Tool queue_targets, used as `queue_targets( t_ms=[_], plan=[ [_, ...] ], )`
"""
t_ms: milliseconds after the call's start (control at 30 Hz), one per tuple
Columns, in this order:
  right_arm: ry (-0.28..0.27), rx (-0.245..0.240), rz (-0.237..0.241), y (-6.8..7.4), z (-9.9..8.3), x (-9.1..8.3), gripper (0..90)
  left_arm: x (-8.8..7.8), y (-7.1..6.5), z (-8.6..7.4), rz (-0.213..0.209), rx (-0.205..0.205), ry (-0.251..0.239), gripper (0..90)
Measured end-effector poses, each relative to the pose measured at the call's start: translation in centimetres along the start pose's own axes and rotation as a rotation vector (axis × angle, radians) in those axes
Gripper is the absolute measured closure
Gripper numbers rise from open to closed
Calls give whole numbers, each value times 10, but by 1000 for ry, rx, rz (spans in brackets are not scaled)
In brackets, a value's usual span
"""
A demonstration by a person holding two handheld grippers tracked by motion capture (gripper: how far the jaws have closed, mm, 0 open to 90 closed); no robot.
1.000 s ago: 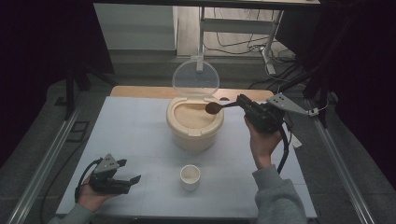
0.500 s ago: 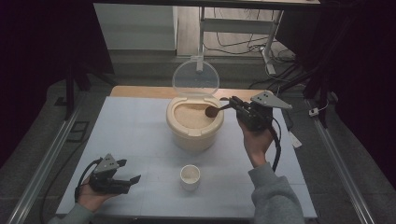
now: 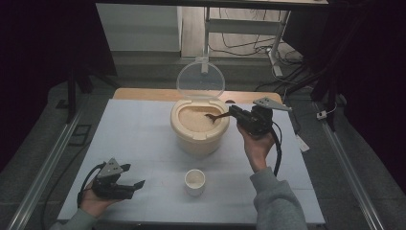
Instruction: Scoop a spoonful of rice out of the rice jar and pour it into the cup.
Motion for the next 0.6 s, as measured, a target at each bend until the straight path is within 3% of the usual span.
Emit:
queue_targets(
  t_ms=[233, 367, 500, 600],
  plan=[
    [-4, 175, 40, -14, -4, 4, 825, 1, 0, 0, -2, 1, 1, 179],
    [-6, 252, 46, -19, -5, 4, 826, 0, 0, 0, -2, 1, 0, 179],
    [-8, 283, 47, -22, -5, 3, 828, 0, 0, 0, -2, 2, 0, 179],
    [-13, 334, 60, -25, -4, 1, 830, 0, 1, 0, -3, 2, 1, 179]
  ],
)
Point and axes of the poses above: each handheld gripper's, and its own axes: x roughly forward along the jaws, z roughly out of its top, y roughly to its left, the point moved 5 cm from there along x, roughly forward along the jaws, and after that the axes turned 13 degrees about x, right-handed, at the moved point
